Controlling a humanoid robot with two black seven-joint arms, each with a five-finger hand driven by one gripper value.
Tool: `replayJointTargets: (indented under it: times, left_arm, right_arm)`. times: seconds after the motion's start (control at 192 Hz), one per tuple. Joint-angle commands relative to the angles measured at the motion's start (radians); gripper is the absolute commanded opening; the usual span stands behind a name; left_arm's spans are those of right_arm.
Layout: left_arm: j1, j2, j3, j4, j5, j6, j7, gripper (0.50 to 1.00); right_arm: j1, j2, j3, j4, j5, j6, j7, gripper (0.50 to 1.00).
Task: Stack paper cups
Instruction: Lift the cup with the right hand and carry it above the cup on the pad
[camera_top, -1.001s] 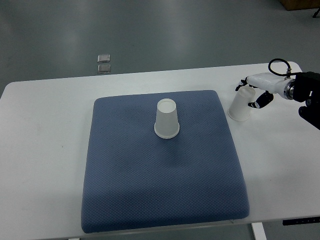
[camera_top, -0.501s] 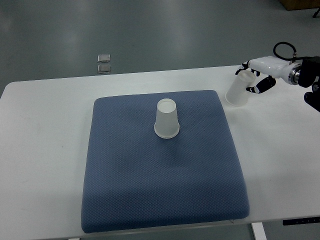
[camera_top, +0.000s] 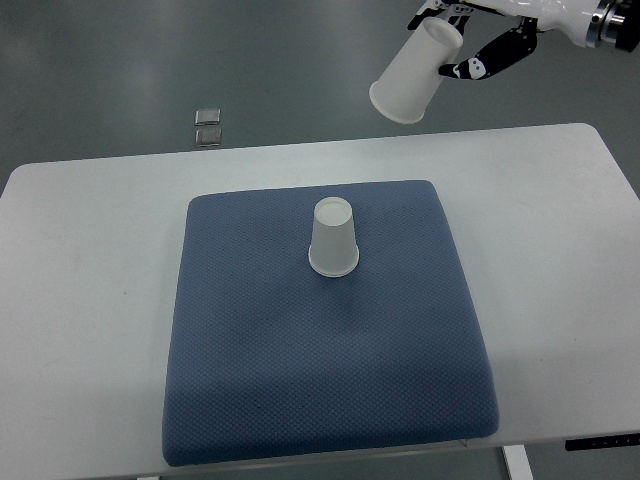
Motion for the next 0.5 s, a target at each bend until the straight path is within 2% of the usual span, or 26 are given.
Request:
replayJointTargets:
  times: [0.0,0.229,0.495]
  left_arm:
    - [0.000,0.000,0.000,0.000,0.000,0.000,0.001,1.000]
    - [0.000,0.000,0.000,0.000,0.000,0.000,0.000,1.000]
    - [0.000,0.000,0.000,0.000,0.000,0.000,0.000,1.000]
  right_arm:
    - [0.002,0.012,0.025,0.045,0.000,0.045,-0.001,0.525]
    - [0.001,0.073,0.021,0.111,-0.030,0.052,-0.015,0.529]
    - [-0.007,0.137,0.009,0.146,-0.187,0.048,-0.024,0.527]
